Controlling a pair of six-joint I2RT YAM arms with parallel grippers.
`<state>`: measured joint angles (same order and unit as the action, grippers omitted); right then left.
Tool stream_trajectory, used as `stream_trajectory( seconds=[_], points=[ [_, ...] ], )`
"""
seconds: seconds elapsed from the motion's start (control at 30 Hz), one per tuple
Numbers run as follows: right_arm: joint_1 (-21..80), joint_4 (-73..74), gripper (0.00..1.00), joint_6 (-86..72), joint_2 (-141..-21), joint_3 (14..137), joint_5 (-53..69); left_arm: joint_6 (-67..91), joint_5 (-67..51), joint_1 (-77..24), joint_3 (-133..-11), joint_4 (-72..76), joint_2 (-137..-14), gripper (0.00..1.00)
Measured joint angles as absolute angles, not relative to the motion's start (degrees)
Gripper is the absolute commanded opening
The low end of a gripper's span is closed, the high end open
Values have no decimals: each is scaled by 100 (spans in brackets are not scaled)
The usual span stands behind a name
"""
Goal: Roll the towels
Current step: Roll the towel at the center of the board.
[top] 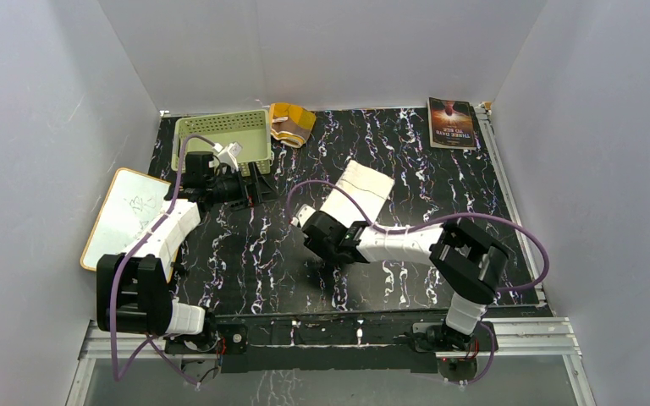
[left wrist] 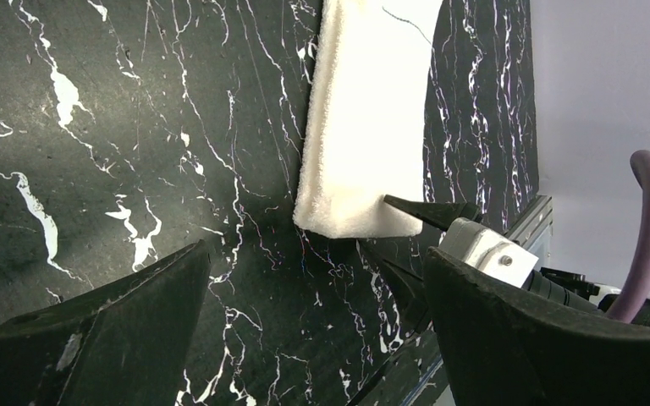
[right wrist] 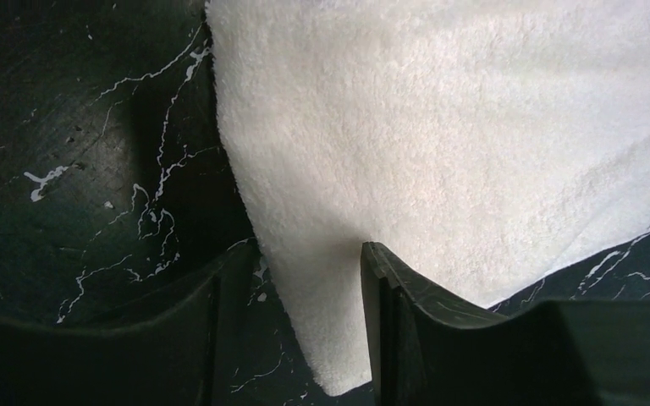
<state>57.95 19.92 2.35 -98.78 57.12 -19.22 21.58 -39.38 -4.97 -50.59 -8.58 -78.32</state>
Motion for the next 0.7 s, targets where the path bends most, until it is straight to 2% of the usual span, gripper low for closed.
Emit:
stream_trajectory(
  seconds=[0.23, 0.33, 0.4, 0.43, 0.53, 0.57, 0.7],
  points=[
    [5774, 1861, 51, 399, -9988, 5813, -2025, 2051, -3870, -497, -5063, -1022, -7832, 95],
    [5774, 1835, 47, 469, -10009, 5822, -2027, 2032, -3844, -497, -5063, -1072, -7832, 95],
    [5771, 1817, 41, 495, -10038, 5848, -2025, 2021, -3833, -497, -5063, -1081, -7830, 95],
    [5771, 1811, 35, 513, -10053, 5861, -2021, 2014, -3830, -497, -5063, -1083, -7832, 95],
    [5774, 1800, 3, 576, -10103, 5874, -1977, 2003, -3811, -497, -5063, -1100, -7830, 95],
    [5774, 1811, 0, 550, -10143, 5878, -1953, 1992, -3802, -497, -5063, -1116, -7826, 95],
    [5769, 1835, 0, 567, -10165, 5898, -1957, 1949, -3721, -497, -5063, -1210, -7789, 95]
  ],
)
